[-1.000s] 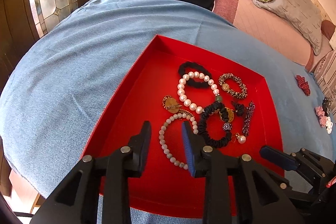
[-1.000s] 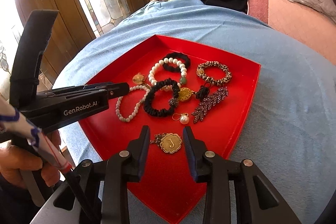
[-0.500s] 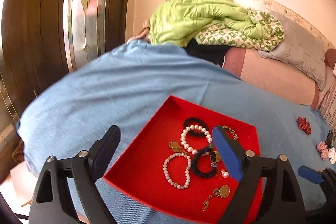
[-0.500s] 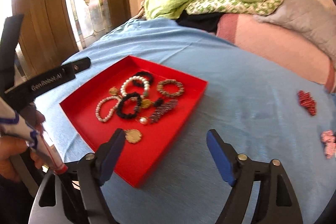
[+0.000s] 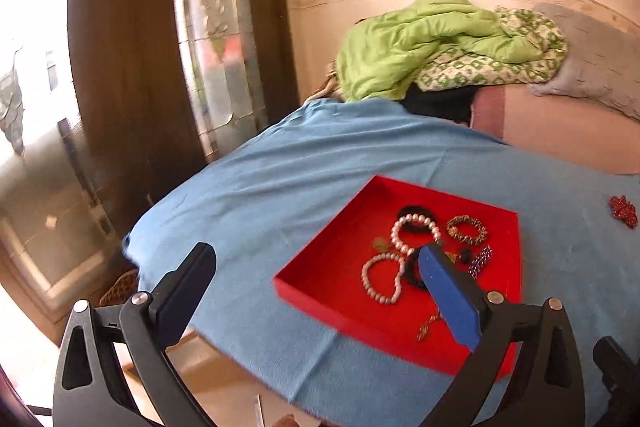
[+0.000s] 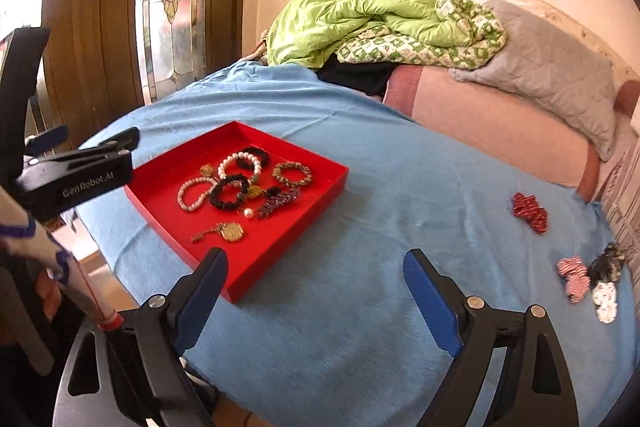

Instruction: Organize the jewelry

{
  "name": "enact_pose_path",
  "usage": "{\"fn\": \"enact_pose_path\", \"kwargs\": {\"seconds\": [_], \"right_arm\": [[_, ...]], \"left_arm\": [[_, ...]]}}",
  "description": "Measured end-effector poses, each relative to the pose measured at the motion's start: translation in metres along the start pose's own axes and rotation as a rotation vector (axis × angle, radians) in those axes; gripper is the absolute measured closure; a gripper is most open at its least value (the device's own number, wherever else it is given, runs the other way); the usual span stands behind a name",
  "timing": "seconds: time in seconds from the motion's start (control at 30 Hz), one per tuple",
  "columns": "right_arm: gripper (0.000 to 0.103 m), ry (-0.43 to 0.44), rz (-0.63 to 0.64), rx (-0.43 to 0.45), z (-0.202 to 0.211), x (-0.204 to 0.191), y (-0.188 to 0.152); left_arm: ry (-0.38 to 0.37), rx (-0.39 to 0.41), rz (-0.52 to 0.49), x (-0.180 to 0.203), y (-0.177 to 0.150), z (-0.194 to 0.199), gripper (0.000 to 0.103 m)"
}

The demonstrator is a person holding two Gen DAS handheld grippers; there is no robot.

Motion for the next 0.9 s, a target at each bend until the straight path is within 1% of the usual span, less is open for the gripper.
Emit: {"fn": "enact_pose_path", "kwargs": {"seconds": [0.03,0.1,0.13,0.3,0.33,0.47,0.57,0.73,0.9], "right_arm": [[0.010,-0.007,0.014,0.003,0.002,-0.001,-0.002],[0.009,-0.016,0.030,0.008,0.004,-0.004,-0.006],[0.009,-0.021,0.041,0.006,0.003,-0.005,-0.008],[0.008,-0.035,0.080,-0.016,-0.005,-0.011,-0.016],[0.008,-0.037,0.085,-0.017,-0.006,-0.012,-0.017],[0.008,-0.043,0.094,-0.024,-0.011,-0.013,-0.020],[0.008,-0.041,0.096,-0.042,-0.017,-0.013,-0.024],[0.008,-0.039,0.095,-0.057,-0.021,-0.013,-0.027],[0.008,-0.045,0.088,-0.059,-0.021,-0.010,-0.028]], "left_arm": [[0.007,0.012,0.017,-0.002,-0.001,0.003,0.002],[0.057,0.039,0.026,-0.007,-0.004,0.007,0.002],[0.066,0.035,0.031,-0.007,-0.004,0.007,0.002],[0.025,-0.046,0.017,0.004,-0.011,-0.008,0.002],[0.028,-0.053,0.018,0.005,-0.012,-0.009,0.002],[-0.001,-0.087,0.031,0.010,-0.015,-0.016,0.002],[-0.010,-0.101,0.031,0.012,-0.017,-0.020,0.002],[-0.003,-0.092,0.048,0.008,-0.016,-0.019,0.002],[0.009,-0.100,0.049,0.006,-0.017,-0.021,0.002]]}}
Point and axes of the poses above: each gripper's, at about its wrist camera, not at the fingertips, and z roughly against the way its jaws point, x to its right, y to its top, the point moved 8 cm from there along -z, roughly the way its jaws point, and after that the axes turned 7 degrees about y, right-handed, at the moved point
